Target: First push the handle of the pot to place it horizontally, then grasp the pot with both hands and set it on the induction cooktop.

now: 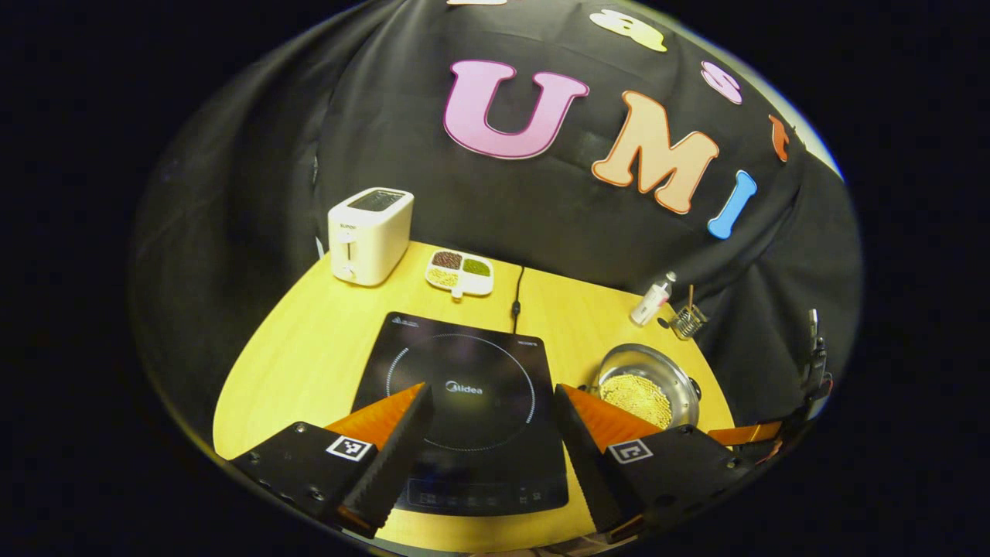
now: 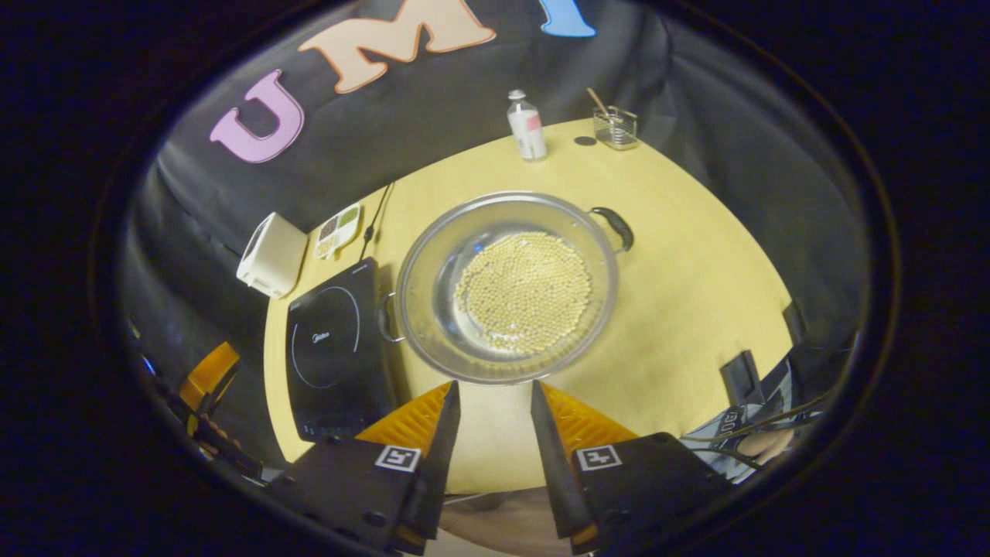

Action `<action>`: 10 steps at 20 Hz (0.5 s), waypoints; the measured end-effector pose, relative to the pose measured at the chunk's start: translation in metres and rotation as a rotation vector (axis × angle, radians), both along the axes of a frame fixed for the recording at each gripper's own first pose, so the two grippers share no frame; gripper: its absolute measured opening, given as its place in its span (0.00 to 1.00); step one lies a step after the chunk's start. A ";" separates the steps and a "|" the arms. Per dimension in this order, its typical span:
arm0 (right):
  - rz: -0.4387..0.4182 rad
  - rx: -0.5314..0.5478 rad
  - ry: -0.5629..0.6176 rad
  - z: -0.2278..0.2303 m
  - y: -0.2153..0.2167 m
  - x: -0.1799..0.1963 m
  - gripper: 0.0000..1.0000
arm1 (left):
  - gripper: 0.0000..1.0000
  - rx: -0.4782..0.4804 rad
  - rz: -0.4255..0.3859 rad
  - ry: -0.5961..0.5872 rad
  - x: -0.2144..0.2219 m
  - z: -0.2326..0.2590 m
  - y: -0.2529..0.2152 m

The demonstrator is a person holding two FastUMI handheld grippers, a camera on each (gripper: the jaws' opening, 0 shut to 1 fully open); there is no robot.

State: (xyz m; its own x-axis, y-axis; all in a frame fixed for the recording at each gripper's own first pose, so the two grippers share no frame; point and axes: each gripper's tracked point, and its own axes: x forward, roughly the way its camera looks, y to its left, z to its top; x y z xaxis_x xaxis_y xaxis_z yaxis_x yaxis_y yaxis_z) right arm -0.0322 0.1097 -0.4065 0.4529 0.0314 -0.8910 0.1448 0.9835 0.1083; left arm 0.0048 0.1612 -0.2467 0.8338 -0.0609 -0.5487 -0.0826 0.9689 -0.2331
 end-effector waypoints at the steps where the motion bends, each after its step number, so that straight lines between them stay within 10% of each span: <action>1: -0.006 0.001 -0.004 0.003 -0.008 -0.001 0.58 | 0.95 0.000 -0.012 0.015 0.000 -0.005 -0.006; 5: -0.002 0.003 -0.014 0.008 -0.029 0.010 0.98 | 0.95 -0.030 -0.061 0.084 0.000 -0.019 -0.037; 10: 0.051 0.039 0.017 0.003 -0.046 0.035 0.99 | 0.95 -0.080 -0.081 0.177 0.006 -0.038 -0.079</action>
